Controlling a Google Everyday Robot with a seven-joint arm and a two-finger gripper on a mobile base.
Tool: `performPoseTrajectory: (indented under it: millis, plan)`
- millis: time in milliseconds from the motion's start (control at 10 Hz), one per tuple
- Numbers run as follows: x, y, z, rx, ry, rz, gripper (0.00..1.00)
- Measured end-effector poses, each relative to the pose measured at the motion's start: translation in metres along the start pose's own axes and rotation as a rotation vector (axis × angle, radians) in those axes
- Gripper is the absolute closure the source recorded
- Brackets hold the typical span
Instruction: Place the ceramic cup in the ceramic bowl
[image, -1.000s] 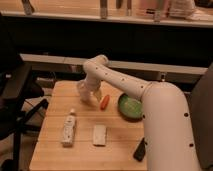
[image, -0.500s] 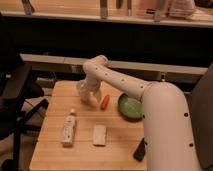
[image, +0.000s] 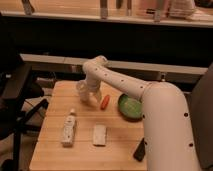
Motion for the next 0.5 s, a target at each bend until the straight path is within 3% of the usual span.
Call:
performPoseTrajectory:
  millis: [500]
  plan:
    - [-0.0023,0.0014,0.0033,-0.005,0.001,-0.006,0.2]
